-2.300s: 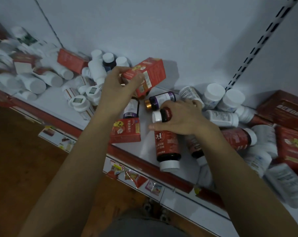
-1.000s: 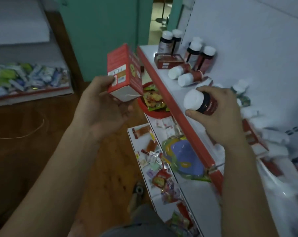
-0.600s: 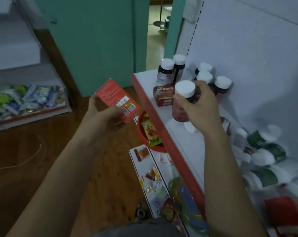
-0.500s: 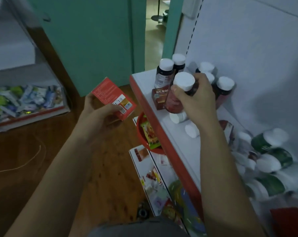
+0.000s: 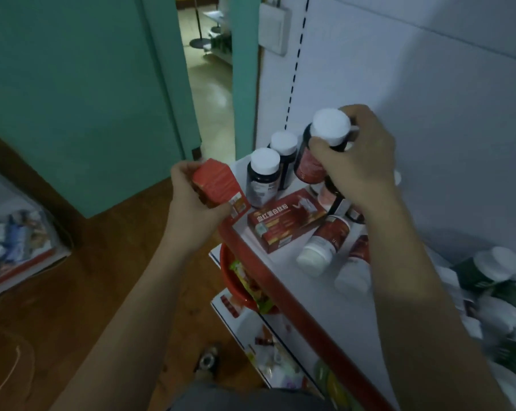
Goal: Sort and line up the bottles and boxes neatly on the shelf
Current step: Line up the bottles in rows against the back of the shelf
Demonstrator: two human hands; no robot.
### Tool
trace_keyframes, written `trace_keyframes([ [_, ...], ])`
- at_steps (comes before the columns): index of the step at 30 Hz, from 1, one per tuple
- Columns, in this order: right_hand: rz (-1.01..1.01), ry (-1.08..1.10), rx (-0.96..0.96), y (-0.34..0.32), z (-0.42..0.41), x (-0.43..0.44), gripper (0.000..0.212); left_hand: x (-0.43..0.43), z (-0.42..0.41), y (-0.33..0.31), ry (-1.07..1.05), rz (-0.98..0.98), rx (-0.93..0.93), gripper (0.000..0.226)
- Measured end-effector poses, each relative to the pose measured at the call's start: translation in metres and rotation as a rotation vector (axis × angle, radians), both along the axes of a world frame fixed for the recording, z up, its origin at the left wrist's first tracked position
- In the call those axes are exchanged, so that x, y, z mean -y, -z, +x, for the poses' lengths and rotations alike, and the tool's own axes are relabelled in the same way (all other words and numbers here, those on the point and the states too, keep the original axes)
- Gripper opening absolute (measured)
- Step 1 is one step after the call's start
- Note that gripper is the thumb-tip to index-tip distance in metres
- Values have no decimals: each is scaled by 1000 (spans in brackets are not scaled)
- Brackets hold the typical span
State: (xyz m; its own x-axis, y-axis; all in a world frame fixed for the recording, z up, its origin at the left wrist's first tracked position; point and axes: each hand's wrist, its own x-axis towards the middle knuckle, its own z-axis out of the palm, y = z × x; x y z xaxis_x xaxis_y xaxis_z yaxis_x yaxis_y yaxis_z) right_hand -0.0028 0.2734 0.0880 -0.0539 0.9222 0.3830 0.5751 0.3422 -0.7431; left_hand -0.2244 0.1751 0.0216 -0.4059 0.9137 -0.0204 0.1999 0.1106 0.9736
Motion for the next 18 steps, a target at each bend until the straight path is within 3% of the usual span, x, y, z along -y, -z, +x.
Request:
trace_keyframes([
  [5,-86,79,255,17,-14,-26,50,-41,-15,-7,229,-76,-215,77],
  [11,-100,203,281,24,-19,-41,71,-72,-28,-4,485,-100,-390,96],
  [15,-143,254,312,31,-20,-51,57,-85,-37,4,629,-17,-510,94],
  [18,-64,353,314,40,-20,-54,47,-92,-42,9,689,25,-532,90],
])
